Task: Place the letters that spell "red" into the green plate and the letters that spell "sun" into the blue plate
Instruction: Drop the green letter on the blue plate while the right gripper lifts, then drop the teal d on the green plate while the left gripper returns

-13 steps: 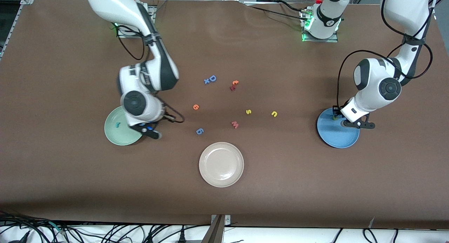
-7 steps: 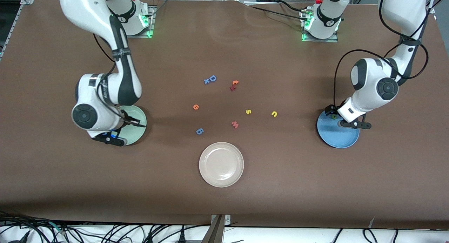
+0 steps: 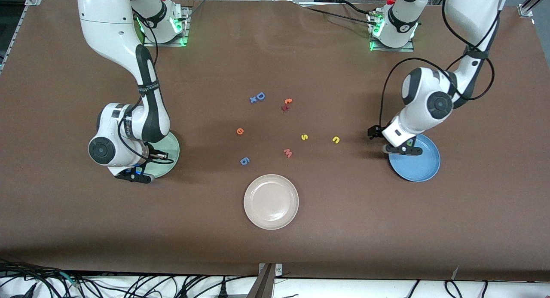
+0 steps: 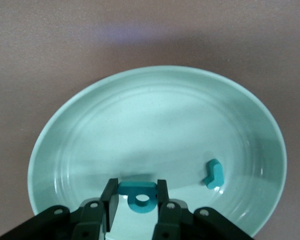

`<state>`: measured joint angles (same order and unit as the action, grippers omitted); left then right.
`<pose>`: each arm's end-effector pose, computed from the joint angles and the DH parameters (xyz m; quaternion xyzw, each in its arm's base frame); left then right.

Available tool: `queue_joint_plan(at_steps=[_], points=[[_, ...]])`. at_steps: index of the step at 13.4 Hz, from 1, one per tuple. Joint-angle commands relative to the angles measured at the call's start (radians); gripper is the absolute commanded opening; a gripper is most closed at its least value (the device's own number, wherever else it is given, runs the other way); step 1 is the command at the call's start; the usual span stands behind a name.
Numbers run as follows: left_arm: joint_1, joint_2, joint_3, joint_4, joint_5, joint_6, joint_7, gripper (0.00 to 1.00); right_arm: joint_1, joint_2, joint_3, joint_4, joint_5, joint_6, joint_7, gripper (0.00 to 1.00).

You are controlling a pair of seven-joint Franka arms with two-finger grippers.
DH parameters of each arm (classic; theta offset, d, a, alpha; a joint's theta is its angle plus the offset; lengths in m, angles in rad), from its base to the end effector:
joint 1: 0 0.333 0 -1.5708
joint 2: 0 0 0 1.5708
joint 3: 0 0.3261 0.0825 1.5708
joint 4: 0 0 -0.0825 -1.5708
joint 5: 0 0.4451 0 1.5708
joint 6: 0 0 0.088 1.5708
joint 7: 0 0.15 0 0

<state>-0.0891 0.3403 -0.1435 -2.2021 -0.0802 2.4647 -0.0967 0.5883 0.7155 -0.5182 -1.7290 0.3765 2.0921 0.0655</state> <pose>0.5654 -0.1408 0.1377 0.9976 -0.0325 -0.0451 0.0411 0.6734 0.0825 0.1170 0.9898 -0.0791 -0.1152 0.0292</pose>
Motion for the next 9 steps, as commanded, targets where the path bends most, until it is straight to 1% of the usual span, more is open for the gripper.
queue_joint_plan(at_steps=[1,2,3,4,6,8,9], points=[[-0.066,0.045,0.001,0.054,-0.018,-0.001,-0.069,1.0,-0.01,-0.008,0.004,-0.003,0.024,0.005,-0.032,0.84],[-0.086,0.063,0.001,0.071,-0.019,0.005,-0.086,1.0,-0.01,-0.011,0.004,-0.001,0.024,0.0,-0.026,0.92],[-0.106,0.081,0.001,0.091,-0.021,0.007,-0.121,1.0,-0.007,-0.019,0.004,-0.001,0.024,-0.01,-0.015,0.97],[-0.136,0.101,0.001,0.113,-0.02,0.008,-0.158,1.0,-0.001,-0.039,0.004,-0.001,0.024,-0.027,-0.003,0.98],[-0.187,0.14,0.002,0.16,-0.012,0.008,-0.234,1.0,0.021,-0.082,0.009,0.003,0.024,-0.084,0.089,0.97],[-0.204,0.187,0.002,0.203,-0.006,0.01,-0.259,1.0,0.053,-0.125,0.017,0.003,0.024,-0.113,0.179,0.97],[-0.212,0.206,0.002,0.22,-0.006,0.01,-0.259,1.0,0.074,-0.139,0.036,0.003,0.024,-0.119,0.248,0.97]])
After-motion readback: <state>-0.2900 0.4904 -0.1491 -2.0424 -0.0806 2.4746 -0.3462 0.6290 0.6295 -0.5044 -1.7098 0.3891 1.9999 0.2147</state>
